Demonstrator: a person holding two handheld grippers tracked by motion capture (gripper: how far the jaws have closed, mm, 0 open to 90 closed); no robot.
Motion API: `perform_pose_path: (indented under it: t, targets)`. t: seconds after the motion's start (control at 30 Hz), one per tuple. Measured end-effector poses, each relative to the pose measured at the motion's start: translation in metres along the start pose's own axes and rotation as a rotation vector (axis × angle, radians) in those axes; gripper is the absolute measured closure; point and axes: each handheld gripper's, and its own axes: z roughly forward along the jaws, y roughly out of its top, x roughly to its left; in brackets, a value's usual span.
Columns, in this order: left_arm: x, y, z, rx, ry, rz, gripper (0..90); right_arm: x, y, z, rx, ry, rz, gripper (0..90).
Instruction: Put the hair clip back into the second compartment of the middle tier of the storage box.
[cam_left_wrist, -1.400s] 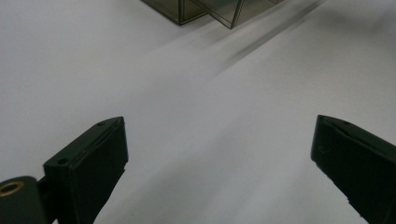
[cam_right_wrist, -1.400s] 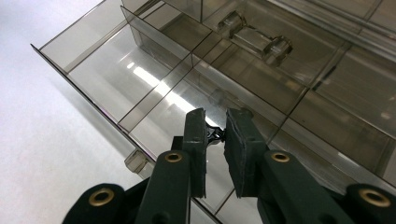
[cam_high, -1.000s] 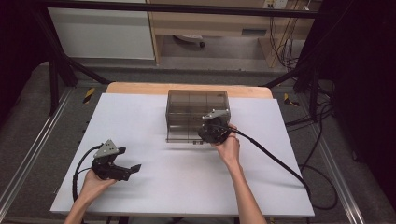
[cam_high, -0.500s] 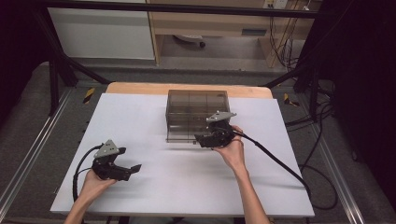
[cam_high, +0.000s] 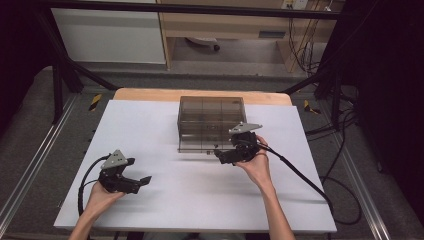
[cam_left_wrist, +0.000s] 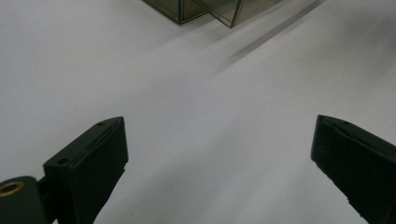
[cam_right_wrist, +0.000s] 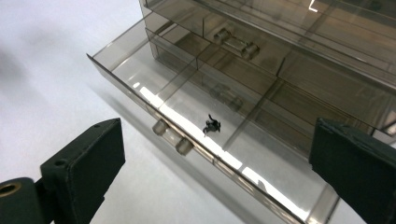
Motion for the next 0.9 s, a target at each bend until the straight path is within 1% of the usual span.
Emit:
perform_pose_path:
  t: [0.3, 0.37, 0.43, 0.57, 0.7, 0.77, 0.83, 0.9]
  targets:
    - [0.0, 0.0, 0.0, 0.0, 0.0, 0.001, 3.4, -0.003, -0.006, -0.012, -0.001, 0.01, 0.003, 0.6]
    - [0.001, 0.0, 0.0, 0.0, 0.0, 0.0, 3.3, -0.004, -0.007, -0.014, -0.006, 0.017, 0.002, 0.5]
    - [0.001, 0.0, 0.0, 0.002, 0.0, 0.0, 3.3, -0.004, -0.008, -0.017, -0.003, 0.014, -0.005, 0.5]
    - [0.0, 0.0, 0.0, 0.0, -0.001, 0.0, 3.3, -0.006, -0.011, -0.021, -0.019, 0.022, 0.001, 0.5]
    - [0.001, -0.001, 0.0, 0.0, -0.001, -0.002, 3.3, -0.007, -0.015, -0.024, -0.017, 0.021, -0.002, 0.4]
    - [0.001, -0.001, 0.0, 0.0, -0.003, -0.003, 3.3, -0.008, -0.017, -0.025, -0.017, 0.03, 0.002, 0.4]
    - [0.001, -0.001, 0.0, 0.002, -0.003, -0.002, 3.3, -0.009, -0.02, -0.027, -0.007, 0.031, -0.001, 0.4]
    - [0.001, -0.001, 0.0, 0.002, -0.002, -0.001, 3.4, -0.01, -0.022, -0.028, -0.014, 0.034, 0.007, 0.5]
